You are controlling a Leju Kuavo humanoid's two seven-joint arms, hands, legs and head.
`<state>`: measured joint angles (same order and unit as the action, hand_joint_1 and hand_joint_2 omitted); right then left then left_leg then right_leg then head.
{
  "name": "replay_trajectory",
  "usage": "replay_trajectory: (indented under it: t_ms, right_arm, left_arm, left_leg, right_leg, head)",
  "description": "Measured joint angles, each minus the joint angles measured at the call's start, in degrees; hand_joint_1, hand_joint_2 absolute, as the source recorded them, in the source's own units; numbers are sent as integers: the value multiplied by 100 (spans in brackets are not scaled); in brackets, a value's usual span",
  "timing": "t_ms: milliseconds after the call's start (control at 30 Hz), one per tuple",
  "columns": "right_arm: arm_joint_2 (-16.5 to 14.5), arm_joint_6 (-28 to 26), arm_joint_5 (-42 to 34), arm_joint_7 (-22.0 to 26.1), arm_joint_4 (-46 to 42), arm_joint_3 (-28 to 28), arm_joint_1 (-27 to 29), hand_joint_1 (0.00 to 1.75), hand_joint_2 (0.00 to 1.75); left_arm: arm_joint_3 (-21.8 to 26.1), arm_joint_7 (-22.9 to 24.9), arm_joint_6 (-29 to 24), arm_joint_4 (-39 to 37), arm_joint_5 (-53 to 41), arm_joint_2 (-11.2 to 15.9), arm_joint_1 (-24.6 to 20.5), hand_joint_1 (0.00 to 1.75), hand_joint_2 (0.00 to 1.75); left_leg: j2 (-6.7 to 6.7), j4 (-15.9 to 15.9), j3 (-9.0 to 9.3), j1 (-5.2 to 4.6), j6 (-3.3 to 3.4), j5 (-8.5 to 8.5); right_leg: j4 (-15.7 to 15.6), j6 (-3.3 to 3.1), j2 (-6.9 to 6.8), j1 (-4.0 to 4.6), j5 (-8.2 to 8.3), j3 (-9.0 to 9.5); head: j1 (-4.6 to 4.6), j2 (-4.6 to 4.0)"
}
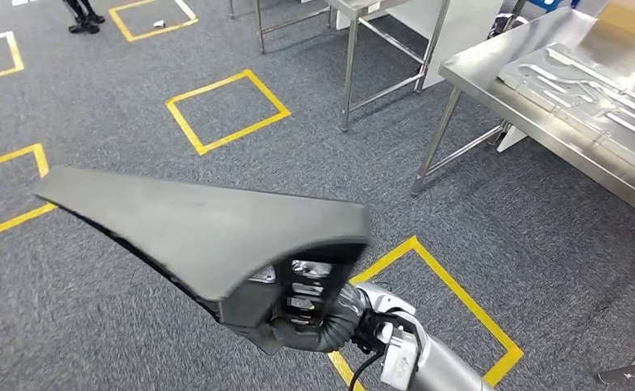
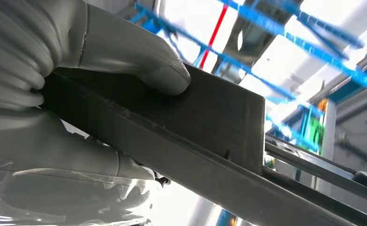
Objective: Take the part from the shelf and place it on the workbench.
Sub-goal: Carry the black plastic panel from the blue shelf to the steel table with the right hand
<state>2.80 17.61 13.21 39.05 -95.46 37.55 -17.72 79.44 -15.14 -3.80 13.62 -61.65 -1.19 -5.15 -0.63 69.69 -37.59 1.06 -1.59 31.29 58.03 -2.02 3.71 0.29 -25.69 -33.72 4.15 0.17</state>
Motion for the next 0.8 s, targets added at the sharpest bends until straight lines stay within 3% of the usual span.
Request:
replay_trajectory:
  t_ms: [33,100,133,167,233,300,333,367,400,467,533,600,633,700,767,800]
  right_arm:
    - [46,-157,32,3,-90,81,-49,166,175]
    - [158,-385,-3,5,-299,130,-96,166,175]
    - [222,-448,-13,5,-387,130,-100,166,175]
    - [261,-481,-10,5,-424,129,-96,166,175]
    - [311,-553,-4,5,-468,121,-70,166,175]
    - [343,-611,-3,5,-473,100,4,166,175]
    - [355,-629,-6,5,-474,83,57,166,175]
    - [364,-638,-20,5,-479,57,111,166,175]
    - [368,-633,-47,5,-487,24,159,166,175]
    - [365,-556,-133,5,-499,-72,217,166,175]
    - [344,-425,-212,5,-488,-180,236,166,175]
    - [310,-318,-253,5,-452,-265,243,166,175]
    - [286,-288,-261,4,-429,-298,250,166,175]
    - [219,-243,-277,2,-368,-353,246,166,175]
    - [141,-209,-290,1,-281,-385,244,166,175]
    - [115,-196,-291,1,-236,-396,256,166,175]
  left_arm:
    - [6,43,-29,0,34,4,-4,0,175]
    - [16,109,-50,-1,58,2,-21,0,175]
    - [18,122,-36,-1,50,0,-28,0,175]
    - [18,123,-15,-2,34,0,-34,0,175]
    - [16,125,36,-2,-1,9,-24,0,175]
    - [13,128,82,-2,-37,22,-13,0,175]
    - [4,128,105,-2,-55,27,-13,0,175]
    - [-6,127,126,-2,-79,30,-16,0,175]
    - [-17,126,140,-2,-98,31,-19,0,175]
    - [-34,126,142,-4,-120,25,-24,0,175]
    - [-48,127,131,-7,-120,15,-25,0,175]
    - [-61,131,125,-9,-119,4,-36,0,175]
    - [-68,132,124,-9,-119,0,-45,0,175]
    - [-79,134,128,-9,-121,-9,-50,0,175]
    - [-87,150,132,-9,-126,-16,-20,0,175]
    - [-91,161,129,-9,-127,-18,1,0,175]
  left_leg:
    - [-88,-360,132,12,19,-207]
    - [-215,-953,390,35,104,-422]
    - [-150,-991,407,31,167,-421]
    - [-91,-1014,423,36,201,-427]
    - [42,-1041,452,27,252,-416]
    - [183,-1042,470,12,271,-387]
    - [250,-1042,485,9,271,-370]
    - [314,-1042,508,7,268,-348]
    - [374,-1043,542,4,260,-324]
    - [490,-1048,617,-14,228,-268]
    - [609,-1062,665,-34,179,-224]
    - [741,-1102,721,-50,126,-196]
    - [729,-1102,756,-48,100,-169]
    - [485,-826,677,-43,62,1]
    - [194,-108,300,-32,48,303]
    - [144,242,86,-31,39,405]
  right_leg:
    - [52,58,147,-17,-26,-27]
    - [140,178,327,-42,-72,-92]
    - [195,226,274,-37,-100,-133]
    - [319,255,130,-33,-174,-192]
    - [905,314,-211,-34,-464,-489]
    - [1578,347,-326,-58,-690,-868]
    - [1697,350,-340,-64,-665,-953]
    - [1600,342,-358,-64,-537,-927]
    - [1295,321,-405,-56,-330,-787]
    - [514,236,-656,13,2,-407]
    - [143,153,-810,93,65,-233]
    - [98,105,-688,107,54,-217]
    - [53,85,-615,88,65,-179]
    - [-42,29,-487,36,85,-83]
    - [-63,-15,-350,16,79,-48]
    - [-59,-22,-267,17,72,-43]
  head:
    - [-1,0]
    - [-2,0]
    - [-3,0]
    - [-3,0]
    - [-4,0]
    - [-4,0]
    - [-4,0]
    - [-4,0]
    - [-4,0]
    - [-4,0]
    - [-4,0]
    - [-3,0]
    - [-3,0]
    - [-2,0]
    - [-2,0]
    - [-2,0]
